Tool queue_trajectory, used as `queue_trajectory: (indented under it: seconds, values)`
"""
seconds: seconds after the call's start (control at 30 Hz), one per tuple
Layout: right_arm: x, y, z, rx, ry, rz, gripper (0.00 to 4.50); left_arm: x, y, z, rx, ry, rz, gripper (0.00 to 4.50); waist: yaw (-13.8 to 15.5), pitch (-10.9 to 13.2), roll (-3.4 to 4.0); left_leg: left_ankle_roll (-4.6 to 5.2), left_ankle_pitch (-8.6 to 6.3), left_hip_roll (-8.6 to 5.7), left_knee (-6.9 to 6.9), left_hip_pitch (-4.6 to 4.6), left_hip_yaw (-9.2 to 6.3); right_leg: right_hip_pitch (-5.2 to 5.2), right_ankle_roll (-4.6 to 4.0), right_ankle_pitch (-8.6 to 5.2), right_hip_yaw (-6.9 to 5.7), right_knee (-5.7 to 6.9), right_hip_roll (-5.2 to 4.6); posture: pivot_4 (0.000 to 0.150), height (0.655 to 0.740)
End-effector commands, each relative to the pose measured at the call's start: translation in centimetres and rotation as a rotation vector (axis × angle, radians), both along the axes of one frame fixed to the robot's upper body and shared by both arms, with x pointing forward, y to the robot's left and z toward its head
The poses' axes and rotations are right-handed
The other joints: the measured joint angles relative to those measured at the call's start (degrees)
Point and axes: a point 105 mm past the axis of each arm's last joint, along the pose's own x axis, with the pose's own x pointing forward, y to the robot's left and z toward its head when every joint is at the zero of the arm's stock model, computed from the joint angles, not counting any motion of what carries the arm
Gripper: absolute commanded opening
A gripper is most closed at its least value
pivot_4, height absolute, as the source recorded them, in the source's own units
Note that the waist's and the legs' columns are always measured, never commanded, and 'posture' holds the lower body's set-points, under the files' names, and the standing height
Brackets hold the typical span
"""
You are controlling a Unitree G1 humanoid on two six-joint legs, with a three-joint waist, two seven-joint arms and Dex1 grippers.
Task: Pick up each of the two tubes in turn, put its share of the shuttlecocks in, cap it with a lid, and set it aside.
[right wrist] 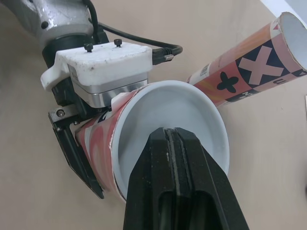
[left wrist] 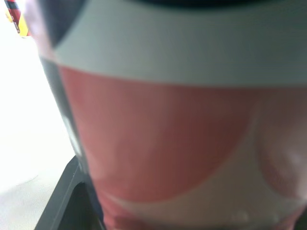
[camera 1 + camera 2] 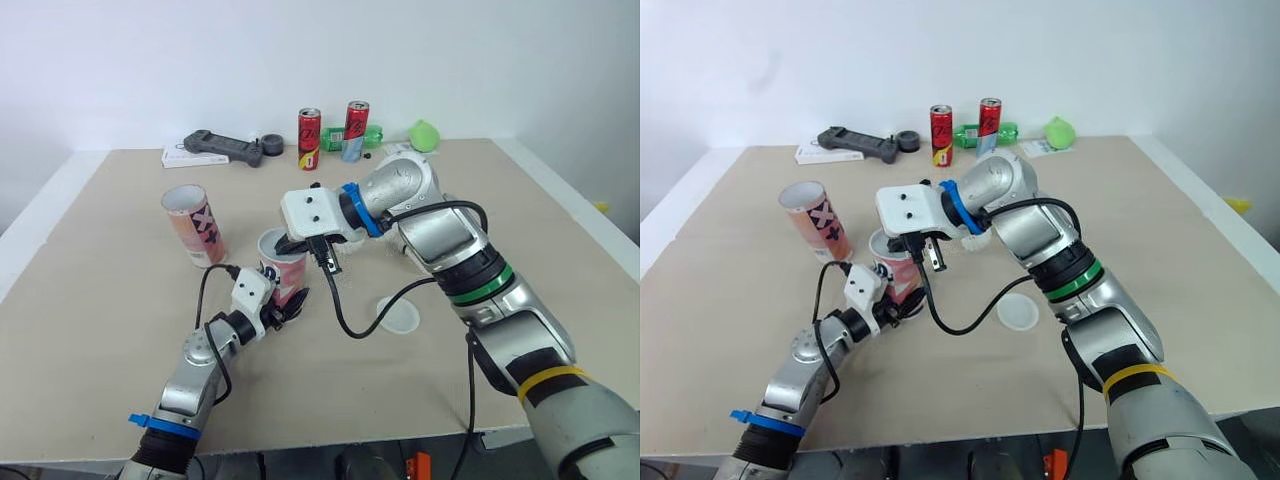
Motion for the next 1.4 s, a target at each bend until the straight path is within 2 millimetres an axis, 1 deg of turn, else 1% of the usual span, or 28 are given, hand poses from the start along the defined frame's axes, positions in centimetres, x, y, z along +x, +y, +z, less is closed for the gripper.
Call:
queue_trajectory:
  seconds: [0.03,0.07,0.13,0.17,0.2,0.23,0.3,0.33,0.37,0.4,0.43,0.47,0.5,0.53,0.57,0.6,0.63,0.67,0.7,0.8,0.87,0.9,0.97,1.03,1.1,1.2,1.27,1.4]
  values:
    - [-2.4,-1.3,-8.9,-0.270,0.283,0.032,0.08,0.0,-0.5,0.4,-0.002,-0.016,-0.012,2.77,0.00,-0.14,0.04,0.00,-0.02,-0.01,0.00,0.00,0.00,0.00,0.00,-0.02,0.00,0.00,-0.01,0.150,0.7400]
    - [-2.6,-1.0,-8.6,-0.231,0.291,0.044,0.08,0.0,-0.4,0.4,-0.003,-0.016,-0.012,2.77,0.01,-0.20,0.05,0.00,-0.06,-0.04,0.00,0.00,0.00,0.01,0.00,-0.06,0.00,0.00,-0.02,0.150,0.7400]
    - [-2.4,-0.2,-6.2,-0.056,0.315,0.038,0.08,0.0,-0.3,0.4,-0.003,-0.016,-0.013,2.77,0.06,-0.29,-0.01,-0.02,-0.12,-0.05,-0.01,0.00,-0.02,0.03,-0.01,-0.15,-0.01,-0.01,-0.02,0.150,0.7400]
    - [-2.3,0.0,-5.3,0.004,0.316,0.037,0.08,0.0,-0.3,0.5,-0.004,-0.016,-0.014,2.77,0.10,-0.27,-0.10,-0.02,-0.12,-0.05,-0.01,0.00,-0.04,0.04,-0.01,-0.17,-0.02,-0.01,-0.02,0.150,0.7400]
    - [-2.0,0.4,-3.6,0.124,0.309,0.021,0.08,0.0,-0.3,0.5,-0.007,-0.016,-0.019,2.77,0.09,-0.22,-0.14,-0.04,-0.14,-0.05,-0.02,0.00,-0.05,0.05,-0.01,-0.18,-0.03,-0.01,-0.02,0.150,0.7400]
    - [-1.7,0.6,-2.5,0.200,0.305,0.010,0.08,0.0,-0.3,0.6,-0.009,-0.016,-0.024,2.77,0.08,-0.17,-0.14,-0.05,-0.15,-0.05,-0.02,-0.02,-0.04,0.04,-0.02,-0.19,-0.02,-0.02,-0.02,0.150,0.7400]
    - [-1.6,0.3,-0.2,0.378,0.328,-0.016,0.08,-0.1,-0.3,0.8,-0.018,-0.018,-0.041,2.77,0.10,0.08,-0.12,-0.05,-0.18,-0.06,-0.04,-0.10,-0.03,0.00,-0.02,-0.20,0.00,-0.04,-0.02,0.150,0.7400]
    - [-1.6,-0.1,0.6,0.448,0.338,-0.028,0.32,-0.2,-0.3,0.9,-0.022,-0.019,-0.049,2.77,0.18,0.30,-0.14,-0.05,-0.18,-0.07,-0.06,-0.19,-0.06,-0.05,-0.03,-0.21,-0.01,-0.04,-0.02,0.150,0.7400]
    - [-1.5,-0.3,1.1,0.495,0.344,-0.038,0.65,-0.2,-0.3,1.0,-0.024,-0.020,-0.053,2.77,0.27,0.46,-0.16,-0.05,-0.18,-0.07,-0.06,-0.28,-0.11,-0.05,-0.03,-0.21,-0.04,-0.04,-0.01,0.150,0.7400]
    - [-1.6,-1.2,2.1,0.589,0.386,-0.062,0.92,-0.3,-0.3,1.3,-0.031,-0.020,-0.062,2.77,0.44,0.56,-0.18,-0.04,-0.17,-0.11,-0.06,-0.49,-0.13,-0.04,-0.03,-0.20,-0.04,-0.03,-0.01,0.150,0.7400]
    - [-1.8,-2.0,2.8,0.662,0.419,-0.078,1.36,-0.3,-0.3,1.4,-0.034,-0.020,-0.071,2.77,0.48,0.60,-0.19,-0.03,-0.16,-0.16,-0.05,-0.70,-0.18,-0.15,-0.05,-0.15,-0.04,-0.04,-0.01,0.150,0.7400]
    - [-2.1,-2.8,3.3,0.718,0.451,-0.088,1.67,-0.4,-0.2,1.6,-0.035,-0.021,-0.079,2.77,0.64,0.73,-0.31,-0.03,-0.16,-0.19,-0.05,-0.77,-0.22,-0.20,0.00,-0.11,-0.03,-0.03,-0.01,0.150,0.7400]
    - [-2.6,-3.4,3.6,0.760,0.488,-0.093,2.44,-0.5,-0.1,1.7,-0.033,-0.021,-0.085,3.60,0.67,0.79,-0.33,0.00,-0.18,-0.21,-0.05,-1.02,-0.27,-0.38,0.03,0.04,-0.05,-0.04,-0.01,0.150,0.7400]
    - [-3.1,-3.9,3.6,0.781,0.511,-0.101,2.72,-0.5,0.0,1.8,-0.031,-0.020,-0.090,3.83,0.70,0.95,-0.31,0.01,-0.19,-0.22,-0.04,-1.17,-0.29,-0.51,-0.02,0.06,-0.05,-0.03,0.00,0.150,0.7400]
    - [-3.4,-4.5,3.3,0.795,0.526,-0.120,3.26,-0.6,0.3,1.9,-0.032,-0.019,-0.093,4.36,0.70,1.05,-0.30,0.01,-0.19,-0.23,-0.06,-1.34,-0.29,-0.70,-0.04,0.08,-0.03,-0.03,0.00,0.150,0.7400]
    - [-3.7,-5.1,2.9,0.804,0.541,-0.145,3.64,-0.6,0.6,2.1,-0.035,-0.017,-0.094,4.50,0.71,1.21,-0.27,0.06,-0.22,-0.23,-0.05,-1.52,-0.30,-0.87,-0.05,0.08,-0.03,-0.02,0.02,0.150,0.7400]
    - [-3.9,-5.7,2.3,0.816,0.558,-0.176,4.18,-0.7,0.9,2.2,-0.036,-0.015,-0.097,4.50,0.72,1.38,-0.25,0.08,-0.24,-0.22,-0.05,-1.65,-0.35,-1.01,-0.06,0.07,-0.05,-0.01,0.04,0.150,0.7400]
    - [-4.0,-6.2,1.6,0.819,0.575,-0.213,4.48,-0.8,1.2,2.3,-0.028,-0.012,-0.099,4.50,0.72,1.46,-0.27,0.16,-0.28,-0.22,-0.04,-1.72,-0.37,-1.08,-0.07,0.06,-0.07,-0.01,0.05,0.150,0.7400]
    - [-4.2,-6.7,0.6,0.808,0.582,-0.245,4.48,-0.9,1.6,2.3,-0.017,-0.006,-0.101,4.50,0.71,1.53,-0.26,0.24,-0.33,-0.22,-0.05,-1.75,-0.41,-1.09,-0.10,0.02,-0.10,-0.01,0.07,0.150,0.7400]
    - [-4.3,-7.7,-1.2,0.822,0.592,-0.332,4.48,-1.4,2.8,2.5,0.021,-0.001,-0.107,4.50,0.58,2.01,-0.21,0.33,-0.39,-0.22,-0.05,-1.76,-0.44,-1.09,-0.12,-0.06,-0.13,-0.02,0.08,0.150,0.7400]
    - [-4.1,-7.9,-3.3,0.844,0.575,-0.404,4.48,-2.2,4.2,3.2,0.044,-0.006,-0.101,4.50,0.19,2.18,-0.30,0.34,-0.39,-0.21,-0.05,-1.76,-0.44,-1.11,-0.11,-0.07,-0.12,-0.01,0.09,0.150,0.7400]
    - [-4.1,-7.8,-4.1,0.860,0.572,-0.427,4.48,-2.5,4.8,3.6,0.051,-0.007,-0.099,4.50,-0.06,2.30,-0.42,0.33,-0.39,-0.19,-0.06,-1.77,-0.47,-1.11,-0.11,-0.08,-0.15,-0.01,0.10,0.150,0.7400]
    - [-4.3,-6.9,-5.8,0.905,0.586,-0.461,4.48,-3.4,6.0,4.3,0.059,0.003,-0.099,4.50,-0.07,2.52,-0.38,0.32,-0.40,-0.14,-0.06,-1.77,-0.50,-1.10,-0.12,-0.12,-0.21,-0.01,0.12,0.150,0.7400]
    - [-4.4,-5.8,-7.4,0.903,0.568,-0.475,4.48,-4.2,6.8,4.8,0.070,0.015,-0.102,4.50,-0.32,2.58,-0.48,0.32,-0.40,-0.09,-0.05,-1.79,-0.48,-1.16,-0.06,-0.14,-0.19,0.00,0.16,0.150,0.7400]
    - [-4.0,-4.4,-8.6,0.908,0.536,-0.479,4.48,-5.3,8.4,5.5,0.076,0.031,-0.083,4.50,-0.41,2.67,-0.44,0.28,-0.38,0.02,-0.05,-1.76,-0.46,-1.18,0.01,-0.17,-0.18,0.02,0.24,0.150,0.7400]
    - [-3.4,-3.2,-9.0,0.923,0.524,-0.469,4.48,-6.2,9.9,6.4,0.077,0.035,-0.050,4.50,-0.28,3.04,-0.44,0.17,-0.31,0.09,-0.03,-1.71,-0.41,-1.19,0.06,-0.14,-0.17,0.04,0.26,0.150,0.7400]
    - [-3.0,-2.4,-9.2,0.919,0.526,-0.456,4.48,-6.6,10.5,6.8,0.081,0.036,-0.037,4.50,-0.04,3.15,-0.48,-0.04,-0.16,0.09,0.02,-1.71,-0.42,-1.17,0.11,-0.08,-0.19,0.04,0.25,0.150,0.7400]
    - [-2.1,-0.5,-9.1,0.916,0.521,-0.417,4.48,-7.7,11.0,7.7,0.099,0.020,-0.038,4.50,-0.12,3.28,-0.72,-0.07,-0.13,0.13,0.04,-1.69,-0.35,-1.17,0.02,-0.03,-0.13,0.03,0.26,0.150,0.7400]
